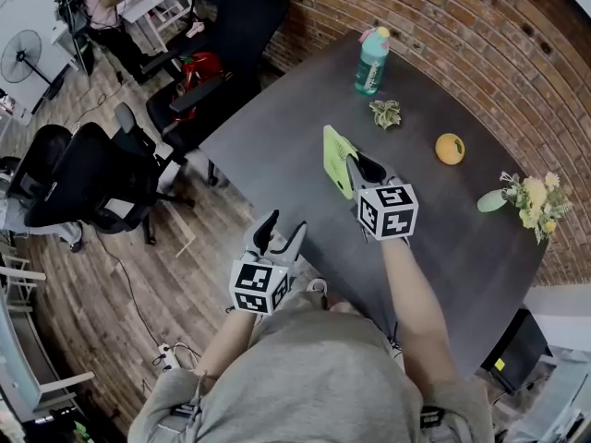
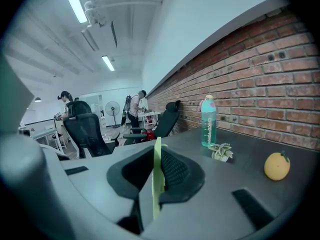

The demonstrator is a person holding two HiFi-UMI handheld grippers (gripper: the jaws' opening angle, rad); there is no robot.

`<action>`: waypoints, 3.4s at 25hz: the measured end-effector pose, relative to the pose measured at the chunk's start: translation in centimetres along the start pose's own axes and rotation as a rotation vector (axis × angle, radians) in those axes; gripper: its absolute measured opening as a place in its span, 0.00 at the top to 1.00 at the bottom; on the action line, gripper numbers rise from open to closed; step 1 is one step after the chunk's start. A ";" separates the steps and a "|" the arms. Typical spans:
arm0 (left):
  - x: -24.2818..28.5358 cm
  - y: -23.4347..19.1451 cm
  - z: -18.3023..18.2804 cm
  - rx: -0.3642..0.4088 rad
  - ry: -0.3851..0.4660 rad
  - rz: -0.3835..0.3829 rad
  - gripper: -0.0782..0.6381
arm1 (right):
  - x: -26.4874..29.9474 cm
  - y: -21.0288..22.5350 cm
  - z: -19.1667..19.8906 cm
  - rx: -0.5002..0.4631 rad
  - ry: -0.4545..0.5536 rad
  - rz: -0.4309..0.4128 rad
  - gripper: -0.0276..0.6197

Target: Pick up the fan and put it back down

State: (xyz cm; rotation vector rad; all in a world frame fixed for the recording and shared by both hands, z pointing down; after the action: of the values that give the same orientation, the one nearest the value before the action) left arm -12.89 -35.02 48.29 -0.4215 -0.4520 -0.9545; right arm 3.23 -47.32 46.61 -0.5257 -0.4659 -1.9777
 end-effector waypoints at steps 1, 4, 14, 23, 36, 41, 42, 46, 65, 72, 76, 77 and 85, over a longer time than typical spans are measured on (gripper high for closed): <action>0.0 -0.1 0.0 -0.003 0.001 -0.004 0.54 | 0.3 0.0 -0.1 0.002 0.001 -0.003 0.89; -0.1 -0.5 0.2 -0.012 0.004 -0.017 0.54 | 1.3 -0.3 -0.2 0.004 0.001 -0.013 0.89; -0.2 -1.1 0.2 -0.028 0.005 -0.041 0.54 | 3.0 -0.3 0.2 0.014 0.009 -0.013 0.89; 0.4 -0.7 0.1 -0.027 0.003 -0.030 0.54 | 2.7 0.3 1.2 0.009 -0.007 -0.027 0.89; 0.8 -0.5 -0.1 -0.014 -0.007 -0.015 0.54 | 1.8 1.6 3.9 0.086 -0.027 -0.032 0.88; 0.8 -0.3 -0.2 -0.005 -0.009 -0.008 0.54 | 1.8 2.8 4.8 0.124 -0.025 -0.013 0.88; 0.8 -0.4 -0.2 -0.005 -0.009 -0.008 0.54 | 1.8 3.1 4.9 0.130 -0.025 -0.007 0.87; 0.9 -0.5 -0.1 -0.004 -0.010 -0.009 0.54 | 1.8 4.1 5.4 0.143 -0.021 0.003 0.86; -0.3 0.5 -0.2 -0.007 0.003 -0.006 0.54 | 0.6 3.2 5.4 0.107 -0.018 0.042 0.76; -2.3 2.9 -0.1 -0.013 0.026 0.005 0.54 | -3.5 1.2 6.4 0.077 -0.014 0.055 0.76; -3.9 4.7 0.2 -0.022 0.043 0.020 0.54 | -7.0 -0.9 7.2 0.082 0.014 0.027 0.77; -4.2 5.2 0.3 -0.019 0.047 0.021 0.54 | -7.9 -1.4 7.5 0.085 0.023 0.021 0.79; -7.2 9.8 2.1 -0.019 0.082 0.002 0.59 | -15.9 -4.1 10.0 0.089 0.083 -0.004 0.91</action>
State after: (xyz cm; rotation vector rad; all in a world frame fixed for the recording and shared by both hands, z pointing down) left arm -8.56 -24.02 44.71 -0.3984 -0.3686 -0.9710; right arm 7.73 -28.61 45.85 -0.3856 -0.5010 -1.9648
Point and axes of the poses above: the fingertips, and each gripper's own axes: x forward along the fingers, y to its right, z out of its underside, the point moved 3 cm from there along -x, backward along the fingers, and after that the axes turned 15 degrees about -y, right-handed, at the moved point
